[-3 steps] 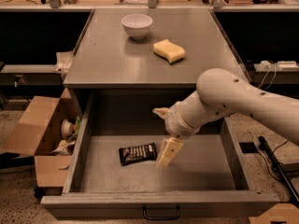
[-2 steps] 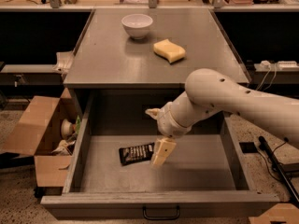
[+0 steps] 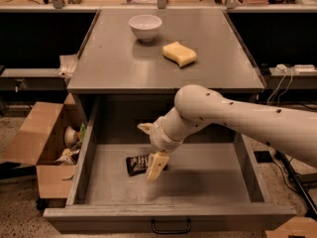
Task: Pick rxbar chocolate from top drawer and place on counter
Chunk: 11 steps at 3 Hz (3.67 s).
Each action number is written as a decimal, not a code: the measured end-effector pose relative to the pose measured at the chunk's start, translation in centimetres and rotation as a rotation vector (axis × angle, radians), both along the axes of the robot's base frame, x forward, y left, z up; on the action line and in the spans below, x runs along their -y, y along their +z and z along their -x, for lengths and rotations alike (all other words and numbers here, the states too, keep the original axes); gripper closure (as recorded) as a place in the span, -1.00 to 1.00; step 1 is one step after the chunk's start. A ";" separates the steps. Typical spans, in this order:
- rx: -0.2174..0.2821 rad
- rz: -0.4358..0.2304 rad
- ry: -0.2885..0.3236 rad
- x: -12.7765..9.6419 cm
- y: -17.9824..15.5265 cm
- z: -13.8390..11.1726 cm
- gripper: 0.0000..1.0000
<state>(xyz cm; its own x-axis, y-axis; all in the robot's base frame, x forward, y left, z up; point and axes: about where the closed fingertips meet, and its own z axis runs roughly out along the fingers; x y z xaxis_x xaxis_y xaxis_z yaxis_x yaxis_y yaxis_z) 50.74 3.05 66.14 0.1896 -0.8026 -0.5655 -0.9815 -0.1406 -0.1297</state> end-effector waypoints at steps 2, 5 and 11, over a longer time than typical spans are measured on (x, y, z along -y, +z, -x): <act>0.011 -0.052 -0.004 -2.2 -3.9 -0.1 -1.00; -0.005 -0.161 -0.025 -1.2 -6.9 -1.3 -1.00; 0.092 -0.402 0.015 1.8 -2.4 -1.1 1.00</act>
Offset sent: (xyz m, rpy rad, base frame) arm 0.0019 0.0291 -0.0521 0.0787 -0.0419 -0.0161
